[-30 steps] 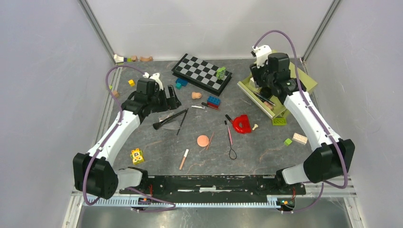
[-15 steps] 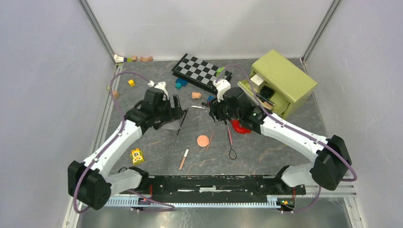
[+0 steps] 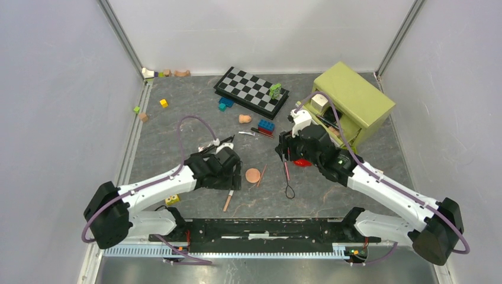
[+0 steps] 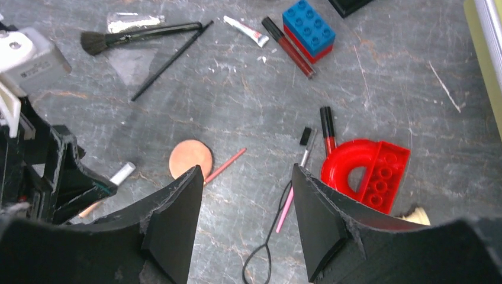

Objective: Organize the makeup
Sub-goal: Pick up the makeup from the corner of the board.

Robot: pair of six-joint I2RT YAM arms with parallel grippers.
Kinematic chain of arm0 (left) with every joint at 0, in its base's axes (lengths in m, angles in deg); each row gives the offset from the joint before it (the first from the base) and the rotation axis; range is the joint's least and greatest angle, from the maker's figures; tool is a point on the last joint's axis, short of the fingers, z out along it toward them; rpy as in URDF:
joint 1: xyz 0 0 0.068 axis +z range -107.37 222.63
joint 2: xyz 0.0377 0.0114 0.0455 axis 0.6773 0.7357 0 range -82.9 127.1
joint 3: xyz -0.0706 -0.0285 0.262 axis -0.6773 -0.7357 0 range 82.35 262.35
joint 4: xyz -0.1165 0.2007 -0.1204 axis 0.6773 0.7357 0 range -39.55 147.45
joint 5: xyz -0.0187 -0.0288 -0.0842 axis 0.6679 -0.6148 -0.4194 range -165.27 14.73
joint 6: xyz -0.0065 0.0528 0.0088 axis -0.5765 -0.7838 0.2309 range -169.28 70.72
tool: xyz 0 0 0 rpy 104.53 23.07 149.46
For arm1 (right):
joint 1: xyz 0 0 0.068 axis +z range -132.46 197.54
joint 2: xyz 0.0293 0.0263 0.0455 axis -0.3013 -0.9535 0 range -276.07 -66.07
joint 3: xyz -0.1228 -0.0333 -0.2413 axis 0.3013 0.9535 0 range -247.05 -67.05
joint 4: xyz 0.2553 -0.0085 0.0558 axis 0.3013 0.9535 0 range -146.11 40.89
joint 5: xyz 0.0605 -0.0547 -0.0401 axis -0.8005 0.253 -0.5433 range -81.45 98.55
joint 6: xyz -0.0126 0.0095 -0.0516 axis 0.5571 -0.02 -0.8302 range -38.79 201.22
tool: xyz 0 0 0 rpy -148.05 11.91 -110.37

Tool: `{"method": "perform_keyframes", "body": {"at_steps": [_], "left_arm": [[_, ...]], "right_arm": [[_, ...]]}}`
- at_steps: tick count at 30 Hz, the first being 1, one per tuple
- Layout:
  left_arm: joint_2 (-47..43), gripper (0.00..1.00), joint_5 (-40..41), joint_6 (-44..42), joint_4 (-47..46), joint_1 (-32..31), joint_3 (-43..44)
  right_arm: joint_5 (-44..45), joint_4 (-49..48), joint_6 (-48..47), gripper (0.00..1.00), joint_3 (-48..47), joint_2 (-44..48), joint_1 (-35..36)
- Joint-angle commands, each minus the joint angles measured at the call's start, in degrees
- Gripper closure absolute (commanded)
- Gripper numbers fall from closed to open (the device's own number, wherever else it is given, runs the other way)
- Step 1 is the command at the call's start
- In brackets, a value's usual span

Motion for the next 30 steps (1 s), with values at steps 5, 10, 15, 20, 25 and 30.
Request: {"method": "perform_keyframes", "body": {"at_steps": [5, 10, 15, 20, 25, 30], "left_arm": [[0.85, 0.25, 1.73, 9.56, 2.84, -7.30, -2.99], [-0.62, 0.34, 0.46, 10.97, 3.31, -8.76, -6.82], [0.17, 0.42, 0.60, 10.98, 2.61, -9.24, -7.53], [0.98, 0.50, -0.81, 10.80, 0.40, -9.34, -8.66], [1.93, 0.59, -2.16, 10.45, -1.01, -9.52, -9.12], [2.00, 0.63, -2.40, 10.10, -1.90, -9.63, -9.61]], "right_arm": [[1.74, -0.06, 2.29, 0.36, 3.20, 2.29, -0.06], [0.92, -0.88, 2.47, 0.36, 3.89, 2.22, -0.03], [0.52, -1.75, 3.06, 0.36, 5.28, 2.54, -0.04], [0.43, -1.43, 2.85, 0.36, 5.38, 2.68, -0.04], [0.52, -1.05, 2.87, 0.36, 5.76, 3.30, -0.04], [0.85, -1.20, 2.91, 0.36, 6.25, 3.61, 0.01]]}}
